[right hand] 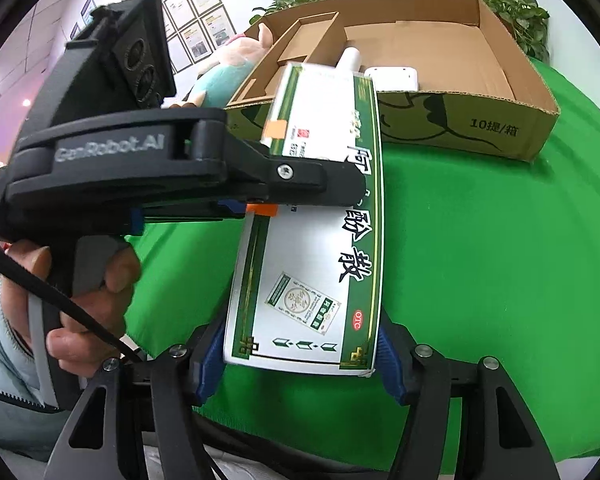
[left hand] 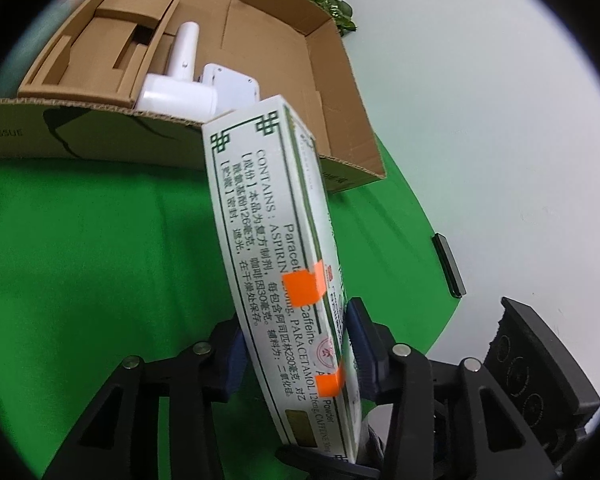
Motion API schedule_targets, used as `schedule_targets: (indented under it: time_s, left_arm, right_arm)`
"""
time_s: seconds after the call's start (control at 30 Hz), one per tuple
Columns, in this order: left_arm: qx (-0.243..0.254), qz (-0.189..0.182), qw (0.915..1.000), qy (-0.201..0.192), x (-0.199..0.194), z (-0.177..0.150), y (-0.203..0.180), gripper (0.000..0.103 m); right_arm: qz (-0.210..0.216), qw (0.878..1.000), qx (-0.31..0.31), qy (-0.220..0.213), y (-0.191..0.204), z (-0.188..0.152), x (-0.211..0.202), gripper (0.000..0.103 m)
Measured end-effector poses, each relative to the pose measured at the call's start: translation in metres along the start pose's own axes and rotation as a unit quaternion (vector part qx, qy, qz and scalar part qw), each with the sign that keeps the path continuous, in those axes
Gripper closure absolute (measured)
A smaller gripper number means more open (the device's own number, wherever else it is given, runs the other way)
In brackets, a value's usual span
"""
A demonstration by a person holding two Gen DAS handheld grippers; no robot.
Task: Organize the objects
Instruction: 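Lift the medicine box with both tools and raise it upright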
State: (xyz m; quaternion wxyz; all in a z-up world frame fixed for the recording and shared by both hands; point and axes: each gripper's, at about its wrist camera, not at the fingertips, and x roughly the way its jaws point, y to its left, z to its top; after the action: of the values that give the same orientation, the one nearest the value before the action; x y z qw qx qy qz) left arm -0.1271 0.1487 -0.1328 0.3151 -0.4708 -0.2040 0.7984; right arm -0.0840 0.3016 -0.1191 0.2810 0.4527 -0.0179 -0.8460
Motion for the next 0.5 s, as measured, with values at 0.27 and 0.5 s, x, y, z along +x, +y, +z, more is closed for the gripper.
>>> schedule_targets:
  time_s: [0.27,0.5]
  left_arm:
    - [0.021,-0.005,0.9998,-0.002,0.022,0.002,-0.026,0.062]
    - [0.021,-0.004,0.9998,-0.001,0.048,0.003,-0.041,0.063]
  right_arm:
    - [-0.005,1.000,0.007,-0.005,-0.009,0.003,-0.003,0.043]
    - [-0.001,1.000,0.009,-0.007,-0.017,0.006,-0.004,0.043]
